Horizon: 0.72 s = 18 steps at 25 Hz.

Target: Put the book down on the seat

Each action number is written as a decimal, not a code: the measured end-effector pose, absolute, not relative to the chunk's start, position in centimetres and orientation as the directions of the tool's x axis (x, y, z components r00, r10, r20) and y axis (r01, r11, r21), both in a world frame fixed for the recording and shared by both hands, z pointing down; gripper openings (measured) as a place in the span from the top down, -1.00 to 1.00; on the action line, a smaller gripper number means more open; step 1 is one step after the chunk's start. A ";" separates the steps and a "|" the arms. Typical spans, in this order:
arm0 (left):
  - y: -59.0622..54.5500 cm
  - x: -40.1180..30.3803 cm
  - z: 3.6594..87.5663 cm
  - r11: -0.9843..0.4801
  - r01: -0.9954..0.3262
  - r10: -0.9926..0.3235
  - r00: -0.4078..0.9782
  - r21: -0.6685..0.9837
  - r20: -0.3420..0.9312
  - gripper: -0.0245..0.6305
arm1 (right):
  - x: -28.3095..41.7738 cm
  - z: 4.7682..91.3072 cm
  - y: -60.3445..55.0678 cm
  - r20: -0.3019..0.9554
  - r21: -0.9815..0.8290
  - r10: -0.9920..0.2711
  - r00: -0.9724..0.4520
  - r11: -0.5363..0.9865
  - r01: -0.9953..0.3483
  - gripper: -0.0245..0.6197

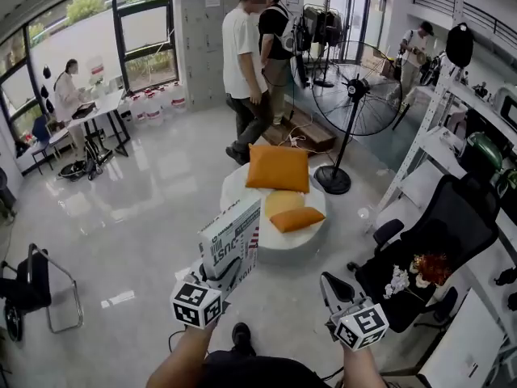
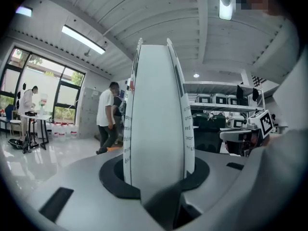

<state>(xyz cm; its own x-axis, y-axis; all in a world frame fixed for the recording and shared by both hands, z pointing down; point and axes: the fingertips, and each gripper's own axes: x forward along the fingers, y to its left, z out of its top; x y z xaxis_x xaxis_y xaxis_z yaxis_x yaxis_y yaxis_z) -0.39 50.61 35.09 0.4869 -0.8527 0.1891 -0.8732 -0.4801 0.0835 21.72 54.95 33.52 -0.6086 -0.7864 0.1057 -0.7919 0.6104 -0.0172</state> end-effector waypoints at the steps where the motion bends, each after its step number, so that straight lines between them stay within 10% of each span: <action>1: 49.7 -0.6 35.4 -0.484 -0.871 -0.849 0.491 0.085 0.195 0.45 | 21.5 33.8 54.0 0.112 -0.028 -0.787 -0.606 0.607 -0.794 0.88; 18: 32.3 -10.6 36.5 -0.505 -0.857 -0.832 0.514 0.099 0.207 0.45 | 10.2 34.6 36.3 0.182 -0.068 -0.744 -0.643 0.643 -0.763 0.88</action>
<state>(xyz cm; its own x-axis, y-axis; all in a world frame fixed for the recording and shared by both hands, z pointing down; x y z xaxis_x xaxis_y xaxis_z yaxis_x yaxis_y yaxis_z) -10.62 32.35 36.46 0.5143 -0.8323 0.2068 -0.8574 -0.5051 0.0993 10.19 36.26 34.60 -0.6431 -0.7438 0.1823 -0.7629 0.6429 -0.0682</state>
